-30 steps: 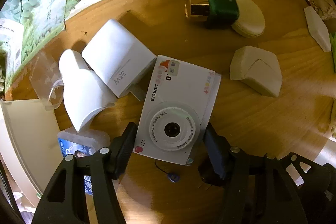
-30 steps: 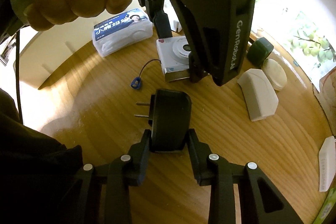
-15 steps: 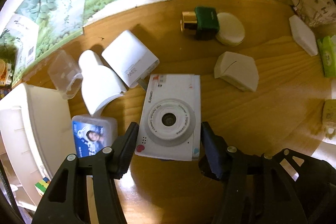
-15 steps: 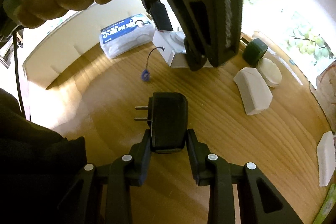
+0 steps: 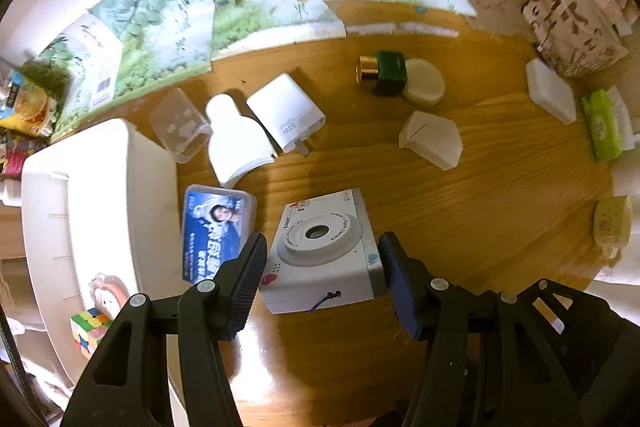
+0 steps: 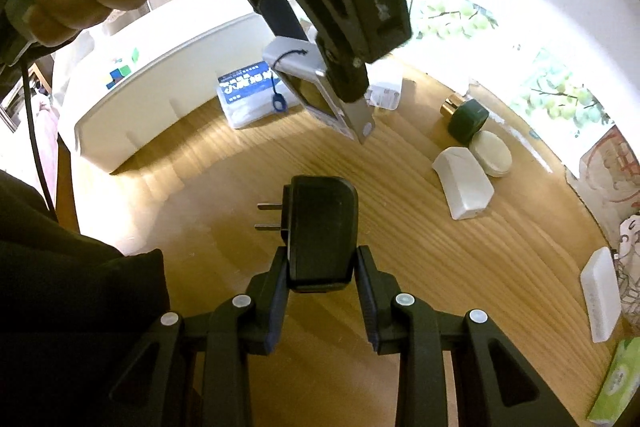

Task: Organize rigid objects
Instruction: 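Close the left tool on the white boxy lens device and lift it, then drop the white lens device into the tray with the left tool while the right tool drops the black charger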

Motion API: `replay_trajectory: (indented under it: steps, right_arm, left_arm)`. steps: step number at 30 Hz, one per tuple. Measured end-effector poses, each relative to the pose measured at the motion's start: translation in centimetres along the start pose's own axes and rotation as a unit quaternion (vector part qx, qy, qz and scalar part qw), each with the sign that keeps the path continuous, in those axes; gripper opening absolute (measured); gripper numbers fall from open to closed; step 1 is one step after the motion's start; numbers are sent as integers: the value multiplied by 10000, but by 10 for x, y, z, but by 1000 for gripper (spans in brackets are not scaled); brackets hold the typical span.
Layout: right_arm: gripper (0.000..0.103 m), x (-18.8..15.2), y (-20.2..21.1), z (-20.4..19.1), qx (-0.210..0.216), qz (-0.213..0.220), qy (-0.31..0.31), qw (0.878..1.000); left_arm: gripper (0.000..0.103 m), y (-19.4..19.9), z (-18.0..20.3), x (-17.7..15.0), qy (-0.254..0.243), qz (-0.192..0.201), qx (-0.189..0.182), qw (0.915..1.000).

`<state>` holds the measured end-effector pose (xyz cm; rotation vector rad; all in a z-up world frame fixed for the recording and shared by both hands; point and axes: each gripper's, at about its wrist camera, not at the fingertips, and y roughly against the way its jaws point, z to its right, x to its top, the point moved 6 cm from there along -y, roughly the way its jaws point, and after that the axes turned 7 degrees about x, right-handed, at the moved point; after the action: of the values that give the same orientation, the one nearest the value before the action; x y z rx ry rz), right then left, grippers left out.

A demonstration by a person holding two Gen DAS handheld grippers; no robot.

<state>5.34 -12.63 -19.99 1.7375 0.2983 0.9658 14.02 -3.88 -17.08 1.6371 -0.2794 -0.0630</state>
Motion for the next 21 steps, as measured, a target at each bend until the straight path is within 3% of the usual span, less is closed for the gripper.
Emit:
replay_trajectory:
  steps: [11,21]
  right_arm:
    - [32,13,26,-18,-98,299,61,9995]
    - [32,48,55,-42,-141,751,155,9970]
  left_arm:
    - [61,51,-32,-10,280,608,19,9978]
    - [61,88,-81,-21,610,955,128,9935]
